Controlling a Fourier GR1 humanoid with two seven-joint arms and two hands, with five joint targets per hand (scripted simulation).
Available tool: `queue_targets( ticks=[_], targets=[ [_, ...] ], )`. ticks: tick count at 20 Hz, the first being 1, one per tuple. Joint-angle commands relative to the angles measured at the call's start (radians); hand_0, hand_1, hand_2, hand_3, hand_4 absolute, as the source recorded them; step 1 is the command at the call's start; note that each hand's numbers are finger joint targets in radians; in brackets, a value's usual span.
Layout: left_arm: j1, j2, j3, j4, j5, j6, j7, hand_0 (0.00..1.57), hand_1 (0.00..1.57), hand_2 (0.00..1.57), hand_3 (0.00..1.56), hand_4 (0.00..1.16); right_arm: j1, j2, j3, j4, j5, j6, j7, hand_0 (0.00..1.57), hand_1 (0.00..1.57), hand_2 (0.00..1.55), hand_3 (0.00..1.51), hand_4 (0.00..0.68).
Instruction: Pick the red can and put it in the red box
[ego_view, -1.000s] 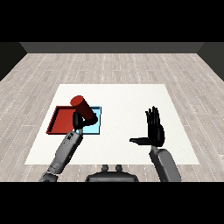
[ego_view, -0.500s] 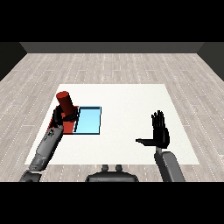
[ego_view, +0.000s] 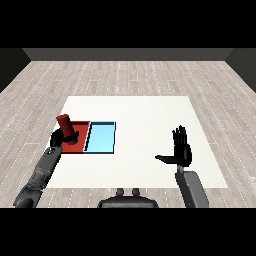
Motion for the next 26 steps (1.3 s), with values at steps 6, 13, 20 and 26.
queue_targets(
  ticks=[6, 13, 20, 26],
  targets=[
    [-0.118, -0.072, -0.006, 0.402, -0.070, -0.028, 0.024, 0.92, 0.92, 0.88, 0.00, 0.71, -0.032, 0.040, 0.009, 0.107, 0.044, -0.006, -0.069, 0.00, 0.00, 0.00, 0.00, 0.000],
    [-0.192, -0.028, -0.044, 0.518, -0.128, -0.199, 0.017, 0.00, 0.00, 0.00, 0.00, 0.00, -0.090, 0.010, -0.058, 0.178, -0.006, 0.061, -0.083, 0.00, 0.00, 0.00, 0.00, 0.000],
    [-0.189, -0.042, 0.257, 0.311, 0.174, -0.234, -0.301, 0.00, 0.00, 0.00, 0.00, 0.00, -0.090, 0.049, -0.013, 0.154, 0.015, 0.050, -0.092, 0.00, 0.00, 0.00, 0.00, 0.000],
    [-0.177, -0.211, 0.372, 0.090, 0.357, -0.514, -0.565, 0.00, 0.00, 0.00, 0.00, 0.00, -0.083, 0.032, -0.005, 0.184, 0.027, 0.077, -0.104, 0.00, 0.00, 0.00, 0.00, 0.000]
  ],
)
